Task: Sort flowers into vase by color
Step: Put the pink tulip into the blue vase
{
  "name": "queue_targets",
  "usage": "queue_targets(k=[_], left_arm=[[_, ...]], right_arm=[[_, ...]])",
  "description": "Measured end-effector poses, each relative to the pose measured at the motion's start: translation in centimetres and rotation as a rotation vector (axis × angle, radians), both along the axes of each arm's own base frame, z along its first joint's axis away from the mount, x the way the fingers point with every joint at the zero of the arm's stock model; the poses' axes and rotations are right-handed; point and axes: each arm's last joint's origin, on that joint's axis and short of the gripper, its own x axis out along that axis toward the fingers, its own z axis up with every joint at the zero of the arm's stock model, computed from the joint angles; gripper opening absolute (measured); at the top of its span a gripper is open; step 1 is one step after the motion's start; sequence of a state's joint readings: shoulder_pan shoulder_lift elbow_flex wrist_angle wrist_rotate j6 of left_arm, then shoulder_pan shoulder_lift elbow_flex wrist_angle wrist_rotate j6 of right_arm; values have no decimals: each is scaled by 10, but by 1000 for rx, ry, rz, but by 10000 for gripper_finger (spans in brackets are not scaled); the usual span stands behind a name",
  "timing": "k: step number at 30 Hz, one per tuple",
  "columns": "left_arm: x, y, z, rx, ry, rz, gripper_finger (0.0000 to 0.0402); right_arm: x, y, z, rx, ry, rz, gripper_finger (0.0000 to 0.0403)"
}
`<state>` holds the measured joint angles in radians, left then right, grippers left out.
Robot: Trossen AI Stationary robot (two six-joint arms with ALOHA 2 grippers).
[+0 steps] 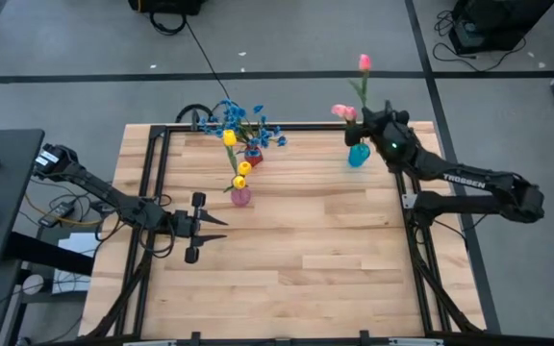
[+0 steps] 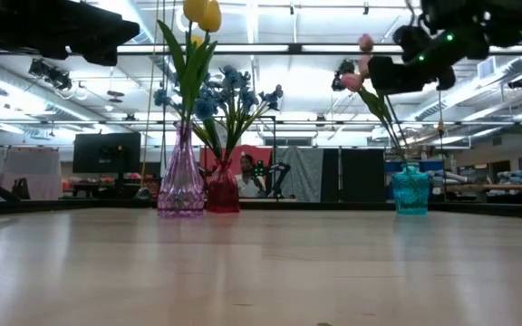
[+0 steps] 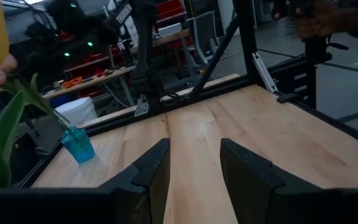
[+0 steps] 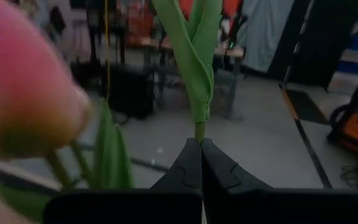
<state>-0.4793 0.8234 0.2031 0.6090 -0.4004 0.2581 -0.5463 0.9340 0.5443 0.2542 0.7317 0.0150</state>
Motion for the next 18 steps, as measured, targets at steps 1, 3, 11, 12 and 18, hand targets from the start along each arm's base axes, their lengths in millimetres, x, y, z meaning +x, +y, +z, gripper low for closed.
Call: queue_targets(k=[1, 3, 11, 12, 18], left_arm=[[0, 0, 0, 0, 0, 8, 147], [0, 1, 0, 2, 0, 26, 147], [0, 1, 0, 2, 0, 41, 147], [0, 1, 0, 3, 0, 43, 147], [0, 1, 0, 24, -2, 47, 147]], right_arm=[[-1, 1, -4, -20, -19, 3, 0], [-4, 3, -13, -49, -33, 2, 0], [-9, 9, -34, -78, -47, -15, 0], [-9, 10, -36, -75, -44, -13, 0], [-8, 18, -48, -59, -10, 6, 1]])
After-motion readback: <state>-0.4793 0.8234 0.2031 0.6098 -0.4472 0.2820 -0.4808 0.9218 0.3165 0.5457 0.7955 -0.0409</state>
